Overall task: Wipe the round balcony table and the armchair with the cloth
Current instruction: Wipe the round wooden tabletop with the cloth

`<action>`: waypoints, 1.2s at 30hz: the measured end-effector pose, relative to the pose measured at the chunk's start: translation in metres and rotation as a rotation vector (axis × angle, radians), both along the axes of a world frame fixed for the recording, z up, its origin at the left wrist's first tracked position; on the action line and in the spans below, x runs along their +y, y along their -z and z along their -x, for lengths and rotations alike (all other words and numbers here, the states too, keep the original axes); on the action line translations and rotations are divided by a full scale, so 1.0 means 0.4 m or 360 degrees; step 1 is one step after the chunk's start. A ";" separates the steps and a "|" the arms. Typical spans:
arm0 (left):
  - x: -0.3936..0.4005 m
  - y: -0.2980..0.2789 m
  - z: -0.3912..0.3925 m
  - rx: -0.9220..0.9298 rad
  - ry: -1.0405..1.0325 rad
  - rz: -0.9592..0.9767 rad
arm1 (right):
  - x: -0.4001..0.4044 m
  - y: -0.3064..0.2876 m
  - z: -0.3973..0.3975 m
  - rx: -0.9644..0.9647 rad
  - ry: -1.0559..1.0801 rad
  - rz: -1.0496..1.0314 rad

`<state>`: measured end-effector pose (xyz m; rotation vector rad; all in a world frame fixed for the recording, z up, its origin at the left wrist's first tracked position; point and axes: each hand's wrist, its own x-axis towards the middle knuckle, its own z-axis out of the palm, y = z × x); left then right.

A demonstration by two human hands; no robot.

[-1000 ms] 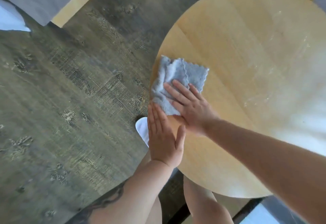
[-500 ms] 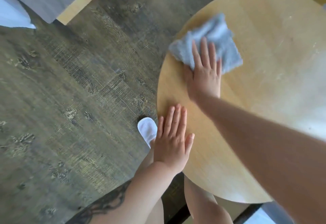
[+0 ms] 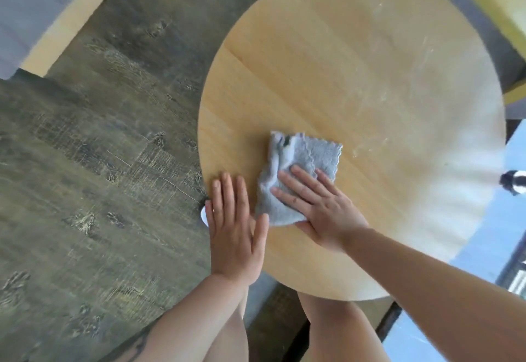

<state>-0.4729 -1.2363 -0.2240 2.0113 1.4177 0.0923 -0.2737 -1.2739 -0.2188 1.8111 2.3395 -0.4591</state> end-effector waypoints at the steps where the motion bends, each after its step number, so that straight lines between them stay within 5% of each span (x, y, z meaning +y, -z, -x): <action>1: -0.005 -0.003 -0.017 0.0063 -0.0052 -0.0007 | 0.012 -0.009 0.042 0.0063 0.0464 -0.0002; 3: -0.018 -0.007 -0.053 0.0164 -0.0197 -0.0016 | -0.007 -0.004 0.176 0.0183 0.0973 0.0023; 7: -0.020 -0.018 -0.116 0.0100 -0.0477 0.0074 | -0.110 0.004 0.074 0.0131 0.0221 0.0007; 8: -0.016 -0.018 -0.126 0.0096 -0.0487 0.0062 | -0.104 0.003 0.022 0.0096 0.0258 0.0000; 9: -0.012 -0.016 -0.140 0.0106 -0.0477 0.0047 | -0.084 0.008 -0.010 0.0062 0.0546 -0.0042; 11: -0.011 -0.012 -0.181 0.0132 -0.0487 0.0059 | -0.005 -0.004 0.008 0.0091 0.1641 -0.0088; 13: -0.009 -0.013 -0.229 0.0131 -0.0657 0.0118 | 0.053 -0.022 0.082 0.0220 0.2055 -0.0007; 16: -0.003 -0.016 -0.268 0.0243 -0.0746 0.0150 | -0.039 -0.005 -0.023 0.0269 0.0917 0.0005; 17: -0.002 -0.015 -0.271 0.0274 -0.0737 0.0139 | -0.080 0.000 -0.100 0.0187 0.0783 -0.0009; 18: -0.002 -0.014 -0.274 0.0286 -0.0750 0.0139 | -0.105 0.007 -0.163 0.0139 0.0998 -0.0001; 21: -0.020 -0.013 -0.316 0.0290 -0.0763 0.0107 | -0.105 -0.009 -0.178 0.0021 0.2367 0.0017; 22: -0.035 -0.013 -0.339 0.0306 -0.0661 0.0058 | -0.106 -0.025 -0.141 0.0070 0.2283 0.0034; 25: -0.077 -0.002 -0.411 0.0359 -0.0254 -0.0115 | -0.239 -0.025 -0.178 0.0198 0.0798 0.0088; 26: -0.084 0.003 -0.430 0.0366 -0.0170 -0.0135 | -0.281 -0.024 -0.254 0.0128 0.0723 0.0100; 27: -0.088 0.008 -0.446 0.0376 -0.0115 -0.0156 | -0.307 -0.024 -0.321 0.0047 0.1000 0.0121; 30: -0.091 0.022 -0.496 0.0431 -0.0112 -0.0243 | -0.257 -0.014 -0.427 -0.0089 0.2633 0.0122; 31: -0.094 0.022 -0.520 0.0441 -0.0139 -0.0266 | -0.220 -0.022 -0.416 -0.0119 0.2716 0.0248; 32: -0.099 0.022 -0.544 0.0449 -0.0180 -0.0274 | -0.206 -0.024 -0.392 -0.0121 0.2471 0.0228; 35: -0.108 0.022 -0.604 0.0468 -0.0370 -0.0254 | -0.303 -0.019 -0.394 0.0099 0.0987 0.0098; 36: -0.111 0.021 -0.614 0.0481 -0.0401 -0.0243 | -0.339 -0.020 -0.444 0.0083 0.0838 0.0120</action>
